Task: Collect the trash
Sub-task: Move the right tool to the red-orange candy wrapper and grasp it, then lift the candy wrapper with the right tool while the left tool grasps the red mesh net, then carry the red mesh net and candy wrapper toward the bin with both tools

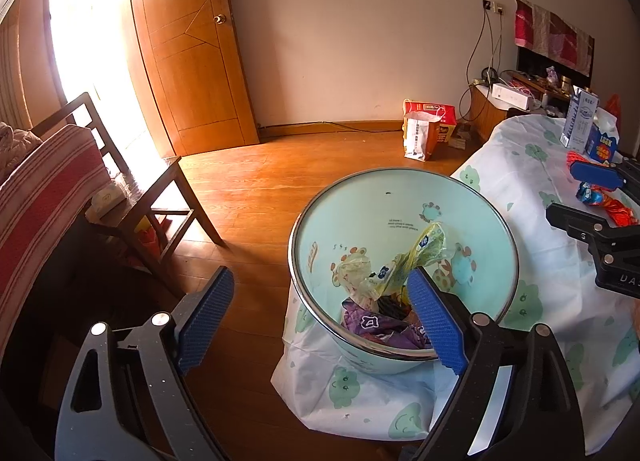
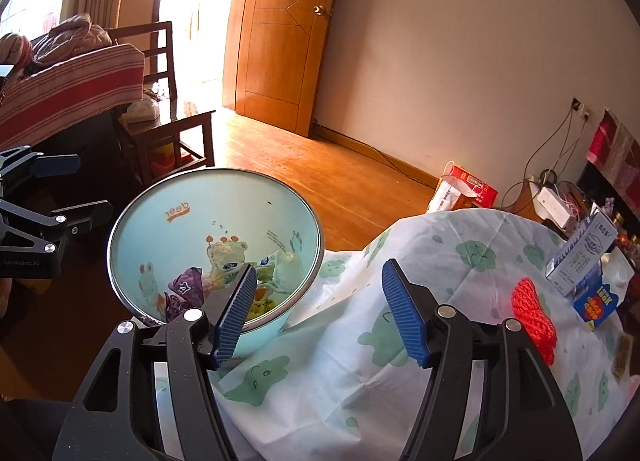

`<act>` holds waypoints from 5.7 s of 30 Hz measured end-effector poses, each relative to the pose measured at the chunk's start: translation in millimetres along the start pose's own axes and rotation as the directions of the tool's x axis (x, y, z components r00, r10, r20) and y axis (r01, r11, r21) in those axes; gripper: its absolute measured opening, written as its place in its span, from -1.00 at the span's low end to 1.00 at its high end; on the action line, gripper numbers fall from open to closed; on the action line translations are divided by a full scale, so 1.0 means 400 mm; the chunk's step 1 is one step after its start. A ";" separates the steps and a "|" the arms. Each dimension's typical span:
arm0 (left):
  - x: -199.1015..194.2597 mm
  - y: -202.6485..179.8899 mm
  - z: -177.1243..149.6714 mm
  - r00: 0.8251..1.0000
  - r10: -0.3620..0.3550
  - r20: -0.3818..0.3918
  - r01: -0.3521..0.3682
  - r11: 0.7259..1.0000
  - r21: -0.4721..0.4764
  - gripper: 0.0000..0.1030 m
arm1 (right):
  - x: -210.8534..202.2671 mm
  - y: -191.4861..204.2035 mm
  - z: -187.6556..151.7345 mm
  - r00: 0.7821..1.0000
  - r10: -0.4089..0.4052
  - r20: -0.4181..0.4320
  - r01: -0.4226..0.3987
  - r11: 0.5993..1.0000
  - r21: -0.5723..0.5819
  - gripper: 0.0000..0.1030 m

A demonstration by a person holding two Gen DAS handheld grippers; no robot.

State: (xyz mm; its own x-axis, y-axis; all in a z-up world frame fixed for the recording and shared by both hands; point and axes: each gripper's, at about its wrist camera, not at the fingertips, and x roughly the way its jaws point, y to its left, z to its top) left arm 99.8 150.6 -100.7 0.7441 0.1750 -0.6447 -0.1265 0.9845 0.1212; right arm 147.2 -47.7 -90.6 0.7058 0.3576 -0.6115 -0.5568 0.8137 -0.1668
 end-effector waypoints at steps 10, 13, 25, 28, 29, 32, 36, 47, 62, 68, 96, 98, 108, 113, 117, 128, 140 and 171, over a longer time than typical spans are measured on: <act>0.008 0.003 -0.008 1.000 0.017 -0.016 -0.017 1.000 -0.019 0.88 | -0.033 -0.022 -0.033 0.999 -0.039 -0.008 0.039 0.999 0.019 0.54; 0.010 0.002 -0.010 1.000 0.012 -0.019 -0.013 1.000 -0.021 0.88 | -0.057 -0.042 -0.056 0.998 -0.058 -0.020 0.059 0.997 0.041 0.54; 0.036 -0.086 -0.043 0.998 -0.033 -0.060 0.035 0.999 0.029 0.88 | -0.140 -0.323 -0.212 0.940 -0.292 -0.177 0.334 0.897 0.289 0.54; 0.037 -0.117 -0.041 0.996 -0.056 -0.066 0.059 0.998 0.038 0.88 | -0.116 -0.393 -0.234 0.933 -0.268 -0.241 0.341 0.874 0.347 0.55; 0.036 -0.128 -0.039 0.996 -0.062 -0.063 0.065 0.997 0.045 0.88 | -0.103 -0.408 -0.239 0.933 -0.249 -0.261 0.334 0.870 0.364 0.54; 0.031 -0.156 -0.034 0.996 -0.071 -0.052 0.074 0.995 0.066 0.88 | -0.077 -0.431 -0.248 0.938 -0.194 -0.289 0.302 0.865 0.401 0.54; 0.029 -0.170 -0.026 0.996 -0.080 -0.044 0.083 0.994 0.073 0.88 | -0.066 -0.455 -0.273 0.935 -0.149 -0.323 0.285 0.857 0.429 0.36; 0.016 -0.202 0.007 0.995 -0.100 -0.017 0.101 0.992 0.078 0.88 | -0.155 -0.475 -0.315 0.942 -0.152 -0.300 0.278 0.852 0.443 -0.69; 0.004 -0.474 0.084 0.974 -0.226 0.004 0.222 0.961 0.165 0.88 | -0.360 -0.684 -0.513 0.892 -0.311 -0.328 0.450 0.674 0.585 -0.69; 0.008 -0.657 0.114 0.959 -0.283 -0.002 0.276 0.933 0.231 0.88 | -0.380 -0.738 -0.542 0.876 -0.359 -0.323 0.483 0.645 0.592 -0.69; 0.144 -0.987 0.171 0.904 -0.376 -0.203 0.425 0.841 0.335 -0.35 | -0.377 -0.808 -0.564 0.884 -0.370 -0.284 0.463 0.617 0.636 -0.67; 0.129 -0.975 0.165 0.898 -0.393 -0.198 0.440 0.828 0.348 -0.58 | -0.379 -0.796 -0.562 0.893 -0.361 -0.270 0.446 0.624 0.641 -0.67; 0.016 -0.808 0.139 0.889 -0.439 -0.131 0.454 0.804 0.384 -0.93 | -0.355 -0.700 -0.484 0.926 -0.315 -0.206 0.373 0.694 0.616 -0.67; -0.014 -0.720 0.122 0.896 -0.434 -0.094 0.434 0.812 0.389 -0.95 | -0.334 -0.657 -0.441 0.938 -0.288 -0.194 0.346 0.722 0.599 -0.67; 0.007 -0.660 0.103 0.909 -0.405 -0.102 0.413 0.839 0.353 -0.89 | -0.319 -0.625 -0.423 0.934 -0.293 -0.202 0.356 0.743 0.567 -0.67; 0.001 -0.602 0.083 0.909 -0.412 -0.067 0.415 0.874 0.252 0.29 | -0.329 -0.667 -0.484 0.897 -0.346 -0.274 0.441 0.689 0.576 -0.67; 0.086 -0.689 0.077 0.904 -0.403 -0.144 0.427 0.861 0.275 -0.50 | -0.327 -0.661 -0.481 0.917 -0.315 -0.244 0.399 0.709 0.582 -0.67; -0.012 -0.310 0.067 0.968 -0.250 -0.002 0.245 0.949 0.199 -0.56 | -0.131 -0.377 -0.169 0.977 -0.186 -0.106 0.213 0.889 0.406 -0.67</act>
State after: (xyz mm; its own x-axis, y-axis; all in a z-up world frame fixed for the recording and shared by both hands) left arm 129.5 27.5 -92.3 0.7511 -0.0764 -0.6557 0.1927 0.9754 0.1071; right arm 164.3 -220.1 -85.7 0.7466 0.1496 -0.6482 -0.1665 0.9854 0.0356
